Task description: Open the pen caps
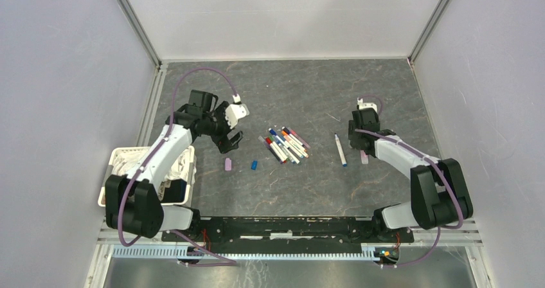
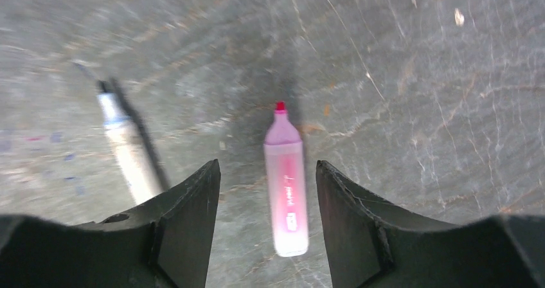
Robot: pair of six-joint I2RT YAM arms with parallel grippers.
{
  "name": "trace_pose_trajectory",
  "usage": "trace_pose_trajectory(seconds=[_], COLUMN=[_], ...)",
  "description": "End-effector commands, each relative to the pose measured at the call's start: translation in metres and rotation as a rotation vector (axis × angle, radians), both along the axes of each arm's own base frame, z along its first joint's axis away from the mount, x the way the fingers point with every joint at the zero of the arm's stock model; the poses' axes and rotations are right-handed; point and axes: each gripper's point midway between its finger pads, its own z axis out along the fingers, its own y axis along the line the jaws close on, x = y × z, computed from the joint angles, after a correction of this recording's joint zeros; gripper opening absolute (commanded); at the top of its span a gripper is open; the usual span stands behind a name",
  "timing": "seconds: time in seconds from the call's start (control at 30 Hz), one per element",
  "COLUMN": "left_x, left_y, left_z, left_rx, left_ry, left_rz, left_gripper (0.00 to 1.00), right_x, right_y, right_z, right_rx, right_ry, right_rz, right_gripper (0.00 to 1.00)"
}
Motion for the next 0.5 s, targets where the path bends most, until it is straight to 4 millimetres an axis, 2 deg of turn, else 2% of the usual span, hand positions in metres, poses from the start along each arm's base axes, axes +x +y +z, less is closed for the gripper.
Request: trace_pose_trajectory(seconds=[0.0,0.07,0.13,0.27,0.33,0.47], left_x=[0.015,0.026,0.034,0.034,0.032,0.036], left_y=[0.004,0.01,0.016,0.021,0.021,0.028], left_z=[0.057,0.076,0.094,0.109,0.11,0.109], left_rx=[-0.057,-0.063,-0.084,-0.102,-0.101,-0.093], left_ry=[-0.073,-0.124,-0.171,-0.196,-0.181,-0.19], left_rz=[0.152,0.226,0.295,0.344,0.341,0.399], left_gripper=[1.0,1.0,1.0,1.0,1.0,1.0], right_x=[0.038,0.047,0.05,0.048,0.046,0.049], right_y=[0.046,0.083,0.124,0.185,0.204,0.22], right_z=[0.062,0.075,0.075,0.065,0.058,0.038], right_rx=[0.134,0.199,0.252,0.27,0.283,0.28], right_ry=[-0.207,-0.234,-0.199,-0.129,-0.105,-0.054], right_rz=[0.125,0.257,0.407,0.614,0.668,0.709], right_gripper=[0.61,0.59,0.56,0.52,0.51,0.44])
